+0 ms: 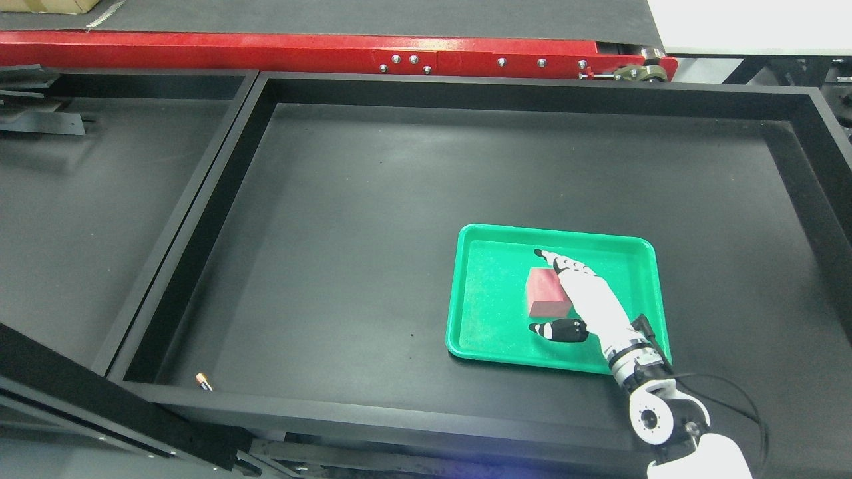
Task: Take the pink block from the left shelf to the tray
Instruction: 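Close the right hand fingers around the pink cube and lift it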
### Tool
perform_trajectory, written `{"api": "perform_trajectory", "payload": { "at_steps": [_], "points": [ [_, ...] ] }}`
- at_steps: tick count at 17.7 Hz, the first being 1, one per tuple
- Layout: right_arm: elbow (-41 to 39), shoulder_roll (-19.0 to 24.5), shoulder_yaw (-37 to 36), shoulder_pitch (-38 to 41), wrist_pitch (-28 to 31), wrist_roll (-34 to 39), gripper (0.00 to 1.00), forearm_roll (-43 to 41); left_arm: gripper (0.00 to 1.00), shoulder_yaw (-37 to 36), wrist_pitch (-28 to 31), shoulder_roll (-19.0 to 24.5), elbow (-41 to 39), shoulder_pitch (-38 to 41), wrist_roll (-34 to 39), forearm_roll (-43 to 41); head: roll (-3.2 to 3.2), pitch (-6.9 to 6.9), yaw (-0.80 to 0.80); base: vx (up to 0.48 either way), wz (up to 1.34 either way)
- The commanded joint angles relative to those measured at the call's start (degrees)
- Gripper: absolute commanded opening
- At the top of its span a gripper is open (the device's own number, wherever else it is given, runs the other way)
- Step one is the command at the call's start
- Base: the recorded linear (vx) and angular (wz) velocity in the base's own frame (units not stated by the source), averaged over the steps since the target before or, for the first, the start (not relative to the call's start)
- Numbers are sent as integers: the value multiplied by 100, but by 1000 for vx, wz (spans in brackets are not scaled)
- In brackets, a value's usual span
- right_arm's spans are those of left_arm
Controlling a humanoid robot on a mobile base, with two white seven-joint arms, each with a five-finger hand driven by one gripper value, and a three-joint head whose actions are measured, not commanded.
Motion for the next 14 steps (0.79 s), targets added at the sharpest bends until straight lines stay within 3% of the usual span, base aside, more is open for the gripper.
{"api": "perform_trajectory", "payload": {
  "at_steps": [1,10,14],
  "points": [
    [127,-100,48,-5,25,4,98,-1,100,0,0,100,-100,114,-1,0,0,0,0,0,0],
    [145,-100,39,-5,25,-66,76,-19,100,0,0,100,-100,114,-1,0,0,0,0,0,0],
    [145,-100,30,-5,25,-84,56,-19,100,0,0,100,-100,114,-1,0,0,0,0,0,0]
  ]
}}
